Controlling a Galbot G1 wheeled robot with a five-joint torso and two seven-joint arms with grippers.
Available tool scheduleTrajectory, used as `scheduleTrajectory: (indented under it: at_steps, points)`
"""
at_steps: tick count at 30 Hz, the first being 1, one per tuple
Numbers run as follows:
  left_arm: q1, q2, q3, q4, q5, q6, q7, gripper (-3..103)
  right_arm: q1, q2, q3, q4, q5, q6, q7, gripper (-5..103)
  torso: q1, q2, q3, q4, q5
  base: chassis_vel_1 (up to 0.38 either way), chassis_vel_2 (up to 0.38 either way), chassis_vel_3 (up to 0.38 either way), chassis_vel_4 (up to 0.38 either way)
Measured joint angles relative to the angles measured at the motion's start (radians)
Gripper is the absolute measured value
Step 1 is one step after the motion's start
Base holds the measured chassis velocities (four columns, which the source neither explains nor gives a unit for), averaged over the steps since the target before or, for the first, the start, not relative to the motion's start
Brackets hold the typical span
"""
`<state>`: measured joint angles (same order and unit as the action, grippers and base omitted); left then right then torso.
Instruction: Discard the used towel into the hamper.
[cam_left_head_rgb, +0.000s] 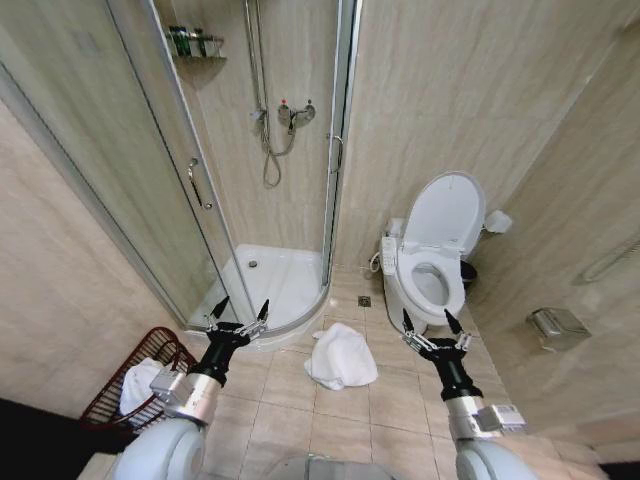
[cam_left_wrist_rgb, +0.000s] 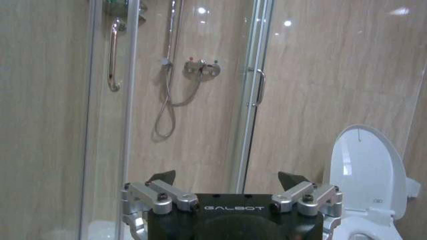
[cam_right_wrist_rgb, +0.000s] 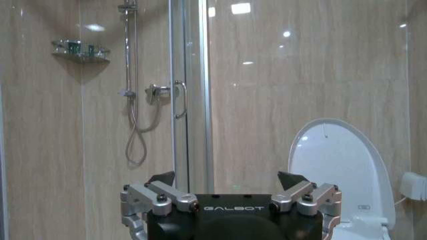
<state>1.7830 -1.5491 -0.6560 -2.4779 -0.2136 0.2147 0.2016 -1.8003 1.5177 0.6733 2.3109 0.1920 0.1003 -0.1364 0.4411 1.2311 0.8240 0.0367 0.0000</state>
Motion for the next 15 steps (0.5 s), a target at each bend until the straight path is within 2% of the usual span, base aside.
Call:
scheduleTrajectory:
  at_steps: [15]
  points:
    - [0.0,0.0,0.0,0.0,0.0,0.0,0.0,100,0.0,0.0,0.0,0.0,0.0,0.0,0.0,100,-0.036,-0.078,-0.042,-0.0001,0.0,0.0,0.0,0.0,0.0]
